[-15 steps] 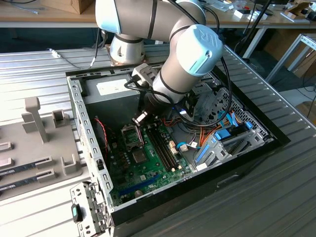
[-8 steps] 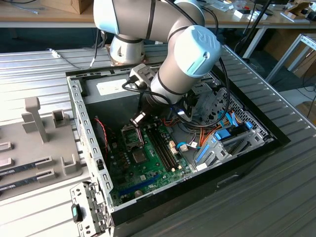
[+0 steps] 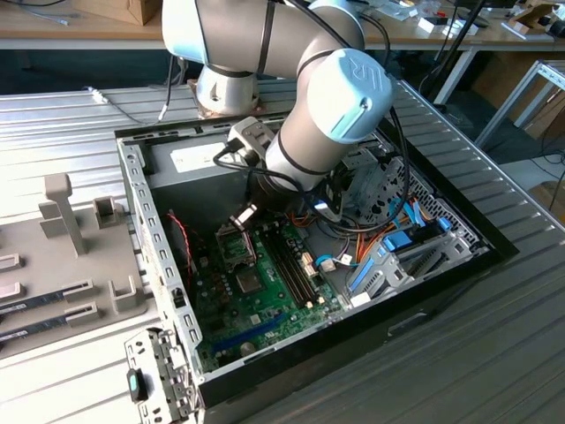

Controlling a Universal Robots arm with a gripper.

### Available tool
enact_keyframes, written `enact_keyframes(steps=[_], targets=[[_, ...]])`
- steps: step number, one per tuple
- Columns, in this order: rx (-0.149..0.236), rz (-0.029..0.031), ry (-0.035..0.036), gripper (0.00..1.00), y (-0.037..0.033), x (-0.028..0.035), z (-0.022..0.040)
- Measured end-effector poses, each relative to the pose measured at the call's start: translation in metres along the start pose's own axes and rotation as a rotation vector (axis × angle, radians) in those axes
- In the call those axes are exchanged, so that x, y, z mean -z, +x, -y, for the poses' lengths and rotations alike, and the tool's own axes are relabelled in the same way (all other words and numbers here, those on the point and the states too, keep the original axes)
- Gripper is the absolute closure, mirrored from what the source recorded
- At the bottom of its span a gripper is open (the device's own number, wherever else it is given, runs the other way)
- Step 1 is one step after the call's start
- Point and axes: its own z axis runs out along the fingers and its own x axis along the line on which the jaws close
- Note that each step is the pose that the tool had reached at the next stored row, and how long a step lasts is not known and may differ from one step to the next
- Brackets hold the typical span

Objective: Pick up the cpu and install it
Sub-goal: 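Close the cpu cover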

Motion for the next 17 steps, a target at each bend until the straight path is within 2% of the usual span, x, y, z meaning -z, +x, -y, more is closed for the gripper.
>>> enact_keyframes(steps=[3,7,12,17], targets=[[0.0,0.0001,0.0,0.89,0.0004,0.0006,0.0002],[0.0,0.0005,-0.0011,0.89,0.0004,0.0044,-0.001],[0.001,0.0027,-0.0057,0.89,0.0004,0.0064,-0.0014],[0.002,0.0071,-0.0146,0.89,0.0012,0.0104,-0.0013]])
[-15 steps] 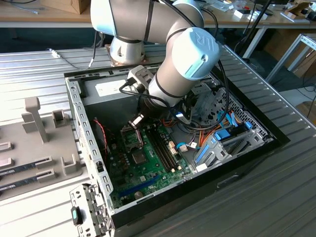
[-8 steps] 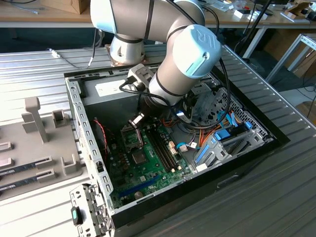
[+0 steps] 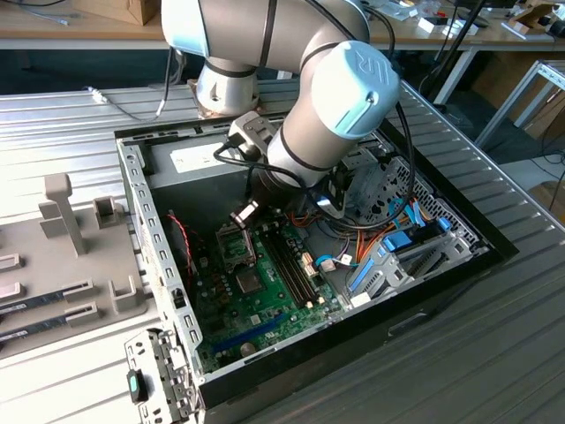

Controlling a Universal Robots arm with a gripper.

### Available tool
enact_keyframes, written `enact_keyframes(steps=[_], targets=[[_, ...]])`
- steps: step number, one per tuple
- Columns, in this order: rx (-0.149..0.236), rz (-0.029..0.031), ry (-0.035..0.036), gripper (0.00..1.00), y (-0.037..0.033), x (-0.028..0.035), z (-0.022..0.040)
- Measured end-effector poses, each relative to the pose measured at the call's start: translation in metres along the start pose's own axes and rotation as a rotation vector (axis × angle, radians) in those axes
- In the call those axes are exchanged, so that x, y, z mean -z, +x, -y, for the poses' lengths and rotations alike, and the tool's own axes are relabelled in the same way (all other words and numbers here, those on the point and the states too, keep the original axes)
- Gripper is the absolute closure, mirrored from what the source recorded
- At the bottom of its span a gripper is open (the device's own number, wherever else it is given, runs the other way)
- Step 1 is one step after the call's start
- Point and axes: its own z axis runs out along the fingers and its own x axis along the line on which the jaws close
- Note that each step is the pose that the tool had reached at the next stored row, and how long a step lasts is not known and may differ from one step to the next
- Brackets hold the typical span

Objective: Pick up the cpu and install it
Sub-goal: 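Close the cpu cover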

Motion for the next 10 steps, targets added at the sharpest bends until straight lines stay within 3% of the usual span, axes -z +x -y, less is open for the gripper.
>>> enact_keyframes(steps=[4,10], targets=[[0.002,0.0058,-0.012,0.89,0.0013,0.002,0.0017],[0.003,0.0089,-0.0186,0.89,0.0032,0.0046,0.0041]])
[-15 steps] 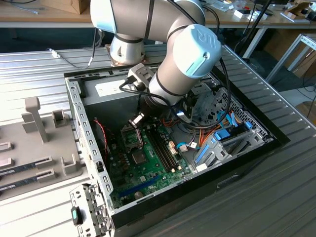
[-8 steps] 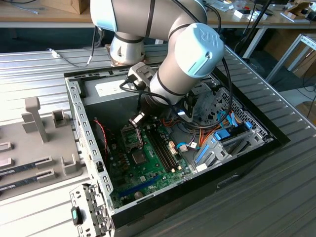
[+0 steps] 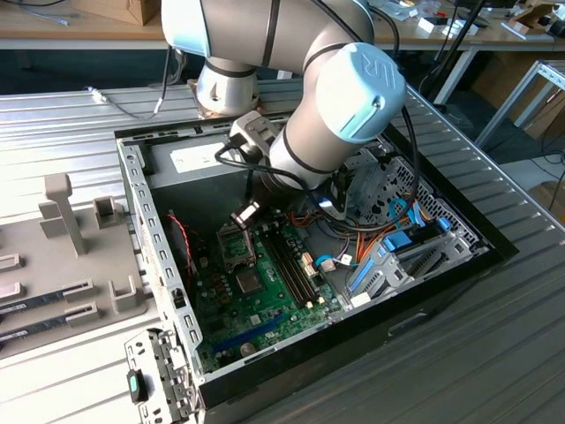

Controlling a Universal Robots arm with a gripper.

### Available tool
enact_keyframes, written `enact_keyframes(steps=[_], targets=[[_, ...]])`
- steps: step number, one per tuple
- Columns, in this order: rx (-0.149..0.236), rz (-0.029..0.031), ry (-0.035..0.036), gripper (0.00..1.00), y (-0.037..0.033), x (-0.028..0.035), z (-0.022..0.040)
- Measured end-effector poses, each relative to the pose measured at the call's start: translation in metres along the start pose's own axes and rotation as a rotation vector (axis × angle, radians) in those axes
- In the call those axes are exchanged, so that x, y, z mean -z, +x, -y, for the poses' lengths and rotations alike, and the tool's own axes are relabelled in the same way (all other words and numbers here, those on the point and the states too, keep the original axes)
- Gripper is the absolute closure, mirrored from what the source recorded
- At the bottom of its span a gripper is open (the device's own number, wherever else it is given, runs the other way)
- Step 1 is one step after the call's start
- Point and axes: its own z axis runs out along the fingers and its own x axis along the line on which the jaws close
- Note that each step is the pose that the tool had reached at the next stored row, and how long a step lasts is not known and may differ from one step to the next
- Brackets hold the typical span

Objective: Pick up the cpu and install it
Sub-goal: 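Close the cpu cover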

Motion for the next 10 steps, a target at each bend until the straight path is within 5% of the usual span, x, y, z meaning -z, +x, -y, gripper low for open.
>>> enact_keyframes(steps=[6,10], targets=[[0.004,0.002,-0.0065,0.89,0.0015,0.0046,0.0017],[0.044,-0.0099,-0.0106,0.89,0.0016,0.0053,0.0017]])
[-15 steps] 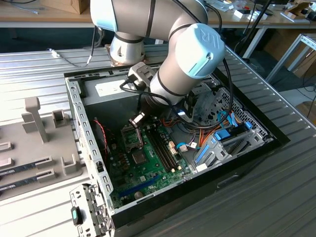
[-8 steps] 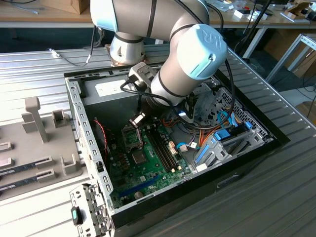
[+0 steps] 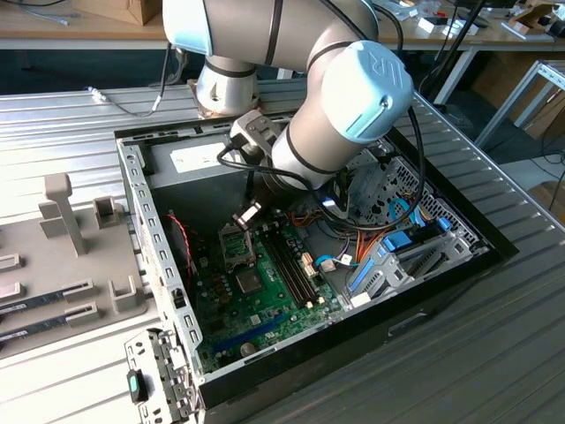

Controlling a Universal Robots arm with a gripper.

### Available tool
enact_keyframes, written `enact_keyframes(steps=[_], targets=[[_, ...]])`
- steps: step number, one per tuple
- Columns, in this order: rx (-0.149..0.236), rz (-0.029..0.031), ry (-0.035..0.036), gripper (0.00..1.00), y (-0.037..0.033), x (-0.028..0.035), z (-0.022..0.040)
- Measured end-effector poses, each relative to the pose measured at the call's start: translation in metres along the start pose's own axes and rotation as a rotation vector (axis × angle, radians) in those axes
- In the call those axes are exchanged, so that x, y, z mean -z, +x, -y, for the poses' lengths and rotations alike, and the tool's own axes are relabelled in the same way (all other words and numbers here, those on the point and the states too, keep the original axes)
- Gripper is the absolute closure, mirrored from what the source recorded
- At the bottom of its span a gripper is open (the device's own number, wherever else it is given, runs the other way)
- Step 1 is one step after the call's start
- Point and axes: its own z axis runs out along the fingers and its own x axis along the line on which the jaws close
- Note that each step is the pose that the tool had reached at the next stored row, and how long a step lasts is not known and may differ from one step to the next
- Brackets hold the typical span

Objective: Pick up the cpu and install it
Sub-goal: 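Close the cpu cover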

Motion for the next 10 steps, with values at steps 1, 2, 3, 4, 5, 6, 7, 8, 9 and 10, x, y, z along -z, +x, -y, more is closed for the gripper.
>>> enact_keyframes(steps=[1,2,3,4,5,6,7,8,9,10], targets=[[0.01,-0.0033,-0.0007,0.89,0.0,0.0,0.0],[0.02,-0.0064,-0.0015,0.89,0.0,0.0001,-0.0001],[0.028,-0.0091,-0.0022,0.89,0.0,0.0002,-0.0001],[0.035,-0.0113,-0.0032,0.89,0.0,0.0003,-0.0001],[0.043,-0.0134,-0.0044,0.89,0.0,0.0006,-0.0002],[0.049,-0.0147,-0.0058,0.89,0.0,0.0008,-0.0003],[0.054,-0.0158,-0.0071,0.89,0.0,0.0013,-0.0005],[0.057,-0.016,-0.0087,0.89,0.0,0.0017,-0.0006],[0.06,-0.0157,-0.0106,0.89,-0.0001,0.0021,-0.0007],[0.062,-0.0152,-0.0127,0.89,-0.0001,0.0026,-0.0009]])
